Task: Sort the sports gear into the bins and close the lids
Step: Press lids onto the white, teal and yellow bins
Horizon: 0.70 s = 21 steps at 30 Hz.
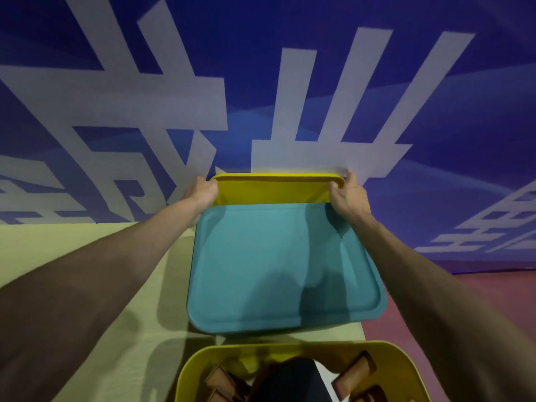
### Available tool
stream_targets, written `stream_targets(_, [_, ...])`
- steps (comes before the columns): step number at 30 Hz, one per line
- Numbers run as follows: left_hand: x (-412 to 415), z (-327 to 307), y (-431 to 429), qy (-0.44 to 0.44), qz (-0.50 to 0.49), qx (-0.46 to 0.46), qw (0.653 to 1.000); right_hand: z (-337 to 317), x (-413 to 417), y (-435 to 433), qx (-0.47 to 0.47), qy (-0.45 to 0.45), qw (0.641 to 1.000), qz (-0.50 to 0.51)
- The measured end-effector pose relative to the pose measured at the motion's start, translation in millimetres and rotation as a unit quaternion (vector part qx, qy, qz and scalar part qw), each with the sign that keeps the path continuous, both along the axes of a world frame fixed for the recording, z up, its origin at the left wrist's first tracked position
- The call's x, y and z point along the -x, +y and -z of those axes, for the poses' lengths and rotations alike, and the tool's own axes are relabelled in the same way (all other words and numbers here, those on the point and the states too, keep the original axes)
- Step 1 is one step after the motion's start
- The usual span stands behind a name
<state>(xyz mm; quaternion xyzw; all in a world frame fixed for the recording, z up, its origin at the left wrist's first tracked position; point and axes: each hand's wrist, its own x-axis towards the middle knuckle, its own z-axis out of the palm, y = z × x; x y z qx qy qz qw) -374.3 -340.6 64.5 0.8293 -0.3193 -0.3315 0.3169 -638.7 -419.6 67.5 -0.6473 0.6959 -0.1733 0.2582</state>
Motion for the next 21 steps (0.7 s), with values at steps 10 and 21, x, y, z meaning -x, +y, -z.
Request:
stream_targets(10, [4.2,-10.3,3.2,0.02,-0.095,0.051,0.994,-6.5,-17.1,-5.0,0.046,-0.113,0.989,0.087])
stream_targets(21, [7.1,-64.6,48.5,0.117,-0.244,0.161,0.949,-58.2,-24.3,44.1,0.124,-0.275,0.929,0.214])
